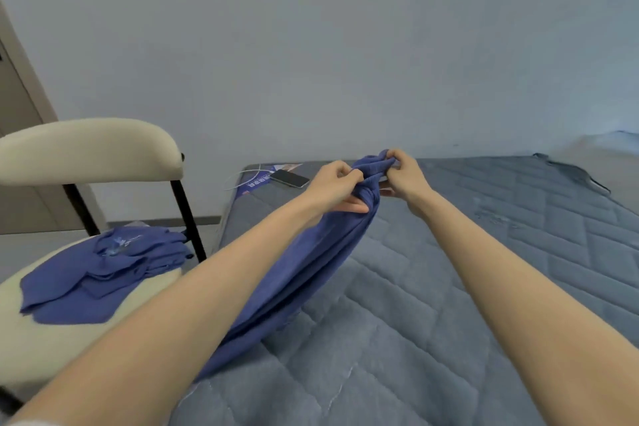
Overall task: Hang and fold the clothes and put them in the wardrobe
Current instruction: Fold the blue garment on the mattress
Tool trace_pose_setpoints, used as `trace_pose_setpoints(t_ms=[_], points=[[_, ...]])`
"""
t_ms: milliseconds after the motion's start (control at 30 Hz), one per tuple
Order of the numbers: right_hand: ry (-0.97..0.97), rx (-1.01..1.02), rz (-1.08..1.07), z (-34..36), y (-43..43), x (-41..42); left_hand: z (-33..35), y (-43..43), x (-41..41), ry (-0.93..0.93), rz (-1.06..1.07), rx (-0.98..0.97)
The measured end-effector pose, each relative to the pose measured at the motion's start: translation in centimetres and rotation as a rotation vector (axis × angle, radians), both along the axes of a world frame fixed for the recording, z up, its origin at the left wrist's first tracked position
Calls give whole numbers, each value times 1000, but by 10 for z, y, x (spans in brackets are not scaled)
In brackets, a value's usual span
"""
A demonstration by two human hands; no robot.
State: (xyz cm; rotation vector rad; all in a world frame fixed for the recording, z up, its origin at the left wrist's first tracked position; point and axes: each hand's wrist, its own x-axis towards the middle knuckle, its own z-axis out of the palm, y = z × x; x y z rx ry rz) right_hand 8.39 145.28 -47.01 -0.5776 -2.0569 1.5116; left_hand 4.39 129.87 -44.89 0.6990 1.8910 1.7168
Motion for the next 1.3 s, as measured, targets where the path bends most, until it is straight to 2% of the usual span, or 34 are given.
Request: trace_pose_setpoints(t_ms=[333, 433, 533, 567, 733, 933, 1000, 1067, 1300], points=[[-144, -57, -263, -67, 118, 117, -71, 130, 94, -198, -306, -39], [-277, -3, -256, -101, 137, 140, -97, 141, 115, -207, -387, -104], [-503, 172, -290, -146, 150, 157, -128, 137, 125, -157, -521, -226], [-576, 173, -302, -162, 152, 163, -138, 134, 126, -149, -544, -263], [-809, 99, -351, -215, 148, 185, -176, 106, 114, -81, -521, -384], [-831, 353, -352, -228, 97, 173, -194, 56, 72, 16, -409, -422], [-797, 460, -288, -228, 74, 166, -203, 29, 54, 110, -391, -452], [-755, 524, -127, -228, 52, 158, -214, -2, 36, 260, -374, -524], [-608, 498, 358, -233, -31, 114, -259, -121, -12, 500, -336, -842]])
